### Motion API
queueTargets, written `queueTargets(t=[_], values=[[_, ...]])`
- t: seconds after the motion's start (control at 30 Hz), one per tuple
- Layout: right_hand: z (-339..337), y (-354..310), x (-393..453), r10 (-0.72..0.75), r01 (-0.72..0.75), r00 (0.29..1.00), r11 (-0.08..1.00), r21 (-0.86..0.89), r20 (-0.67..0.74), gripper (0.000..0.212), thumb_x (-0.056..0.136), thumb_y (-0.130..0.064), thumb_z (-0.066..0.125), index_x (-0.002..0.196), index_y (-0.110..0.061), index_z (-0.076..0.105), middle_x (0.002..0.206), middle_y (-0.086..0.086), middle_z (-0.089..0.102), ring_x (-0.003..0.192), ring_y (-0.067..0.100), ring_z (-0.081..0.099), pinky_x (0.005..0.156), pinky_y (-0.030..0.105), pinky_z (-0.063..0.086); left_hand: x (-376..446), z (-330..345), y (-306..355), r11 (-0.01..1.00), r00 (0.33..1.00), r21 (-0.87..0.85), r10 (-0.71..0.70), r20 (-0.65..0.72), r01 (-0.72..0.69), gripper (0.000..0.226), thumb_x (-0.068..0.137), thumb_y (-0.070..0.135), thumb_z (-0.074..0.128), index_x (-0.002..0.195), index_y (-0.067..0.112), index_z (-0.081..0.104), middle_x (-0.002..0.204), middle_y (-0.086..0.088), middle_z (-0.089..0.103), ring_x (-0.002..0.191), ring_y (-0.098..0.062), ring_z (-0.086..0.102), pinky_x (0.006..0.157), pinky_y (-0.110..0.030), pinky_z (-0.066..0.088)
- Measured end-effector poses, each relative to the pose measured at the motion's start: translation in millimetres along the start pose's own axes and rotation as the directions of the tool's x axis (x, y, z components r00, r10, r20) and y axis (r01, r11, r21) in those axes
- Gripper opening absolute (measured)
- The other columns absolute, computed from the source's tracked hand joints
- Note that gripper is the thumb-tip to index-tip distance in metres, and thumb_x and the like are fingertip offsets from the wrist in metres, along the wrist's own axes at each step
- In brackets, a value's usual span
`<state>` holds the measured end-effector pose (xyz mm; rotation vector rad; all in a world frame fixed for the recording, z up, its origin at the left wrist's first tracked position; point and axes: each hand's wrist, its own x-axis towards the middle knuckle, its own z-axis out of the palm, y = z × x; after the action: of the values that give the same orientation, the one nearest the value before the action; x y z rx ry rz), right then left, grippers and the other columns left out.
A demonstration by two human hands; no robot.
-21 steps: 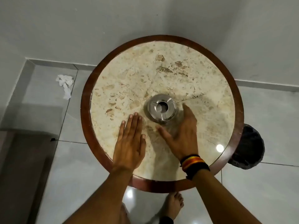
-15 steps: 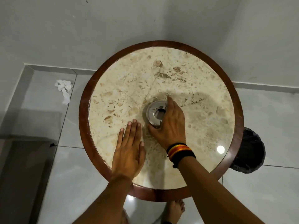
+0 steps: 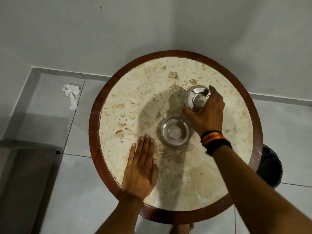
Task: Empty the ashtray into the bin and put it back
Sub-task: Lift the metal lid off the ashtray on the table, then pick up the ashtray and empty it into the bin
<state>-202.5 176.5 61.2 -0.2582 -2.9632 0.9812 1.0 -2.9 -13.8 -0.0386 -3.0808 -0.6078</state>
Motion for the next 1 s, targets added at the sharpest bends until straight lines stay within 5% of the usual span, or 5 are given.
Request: queueTargets(t=[0.13,0.47,0.6,0.73,1.0], values=[[9,7,35,0.025,-0.001,0.99,0.986,-0.168,0.14,0.104,0.074,-0.05,0.081,0.155,-0.01,0.03,0.149,0.013,0.041,0.137,0.033,0.039,0.114,0.041,0.036,0,2,-2,0.999,0.999,-0.038,0.02,-0.051,-0.022,0.064,0.107,0.026,0.037,0.167,0.005,0.03,0.179,-0.013,0.026,0.169,-0.029,0.02,0.133,-0.059,0.028],[8,6,27,0.0,0.028,0.989,0.982,-0.188,0.148,0.103,0.074,-0.062,0.079,0.154,-0.013,0.034,0.152,0.008,0.042,0.14,0.031,0.038,0.116,0.045,0.034,-1,1,-1,1.0,0.997,-0.01,0.028,-0.072,-0.028,0.062,0.107,0.026,0.036,0.164,0.002,0.035,0.177,-0.015,0.031,0.166,-0.032,0.027,0.132,-0.058,0.032],[-4,-4,-39,-0.214,0.209,0.976,0.971,-0.119,-0.028,0.05,0.09,-0.045,0.068,0.131,-0.02,0.056,0.12,0.003,0.059,0.108,0.021,0.054,0.092,0.038,0.052,0,0,1,1.0,0.999,0.018,-0.004,-0.043,0.004,0.063,0.108,0.029,0.033,0.165,0.005,0.034,0.177,-0.012,0.03,0.166,-0.03,0.027,0.131,-0.057,0.032],[-1,6,-126,-0.246,0.253,0.965,0.964,-0.078,0.095,0.027,0.092,-0.037,0.068,0.118,-0.028,0.069,0.08,-0.012,0.063,0.061,0.004,0.054,0.055,0.019,0.048,-1,0,2,0.998,0.999,0.052,-0.027,0.027,0.025,0.065,0.109,0.032,0.028,0.169,0.008,0.025,0.18,-0.009,0.02,0.169,-0.027,0.018,0.134,-0.055,0.026],[18,28,-136,-0.321,0.33,0.943,0.936,-0.119,0.094,0.019,0.088,-0.014,0.073,0.106,-0.021,0.077,0.086,0.003,0.076,0.065,0.026,0.071,0.049,0.037,0.056,1,-4,5,0.994,0.994,0.097,-0.064,0.092,0.055,0.066,0.11,0.035,0.021,0.171,0.012,0.017,0.182,-0.008,0.013,0.17,-0.024,0.009,0.138,-0.054,0.017]])
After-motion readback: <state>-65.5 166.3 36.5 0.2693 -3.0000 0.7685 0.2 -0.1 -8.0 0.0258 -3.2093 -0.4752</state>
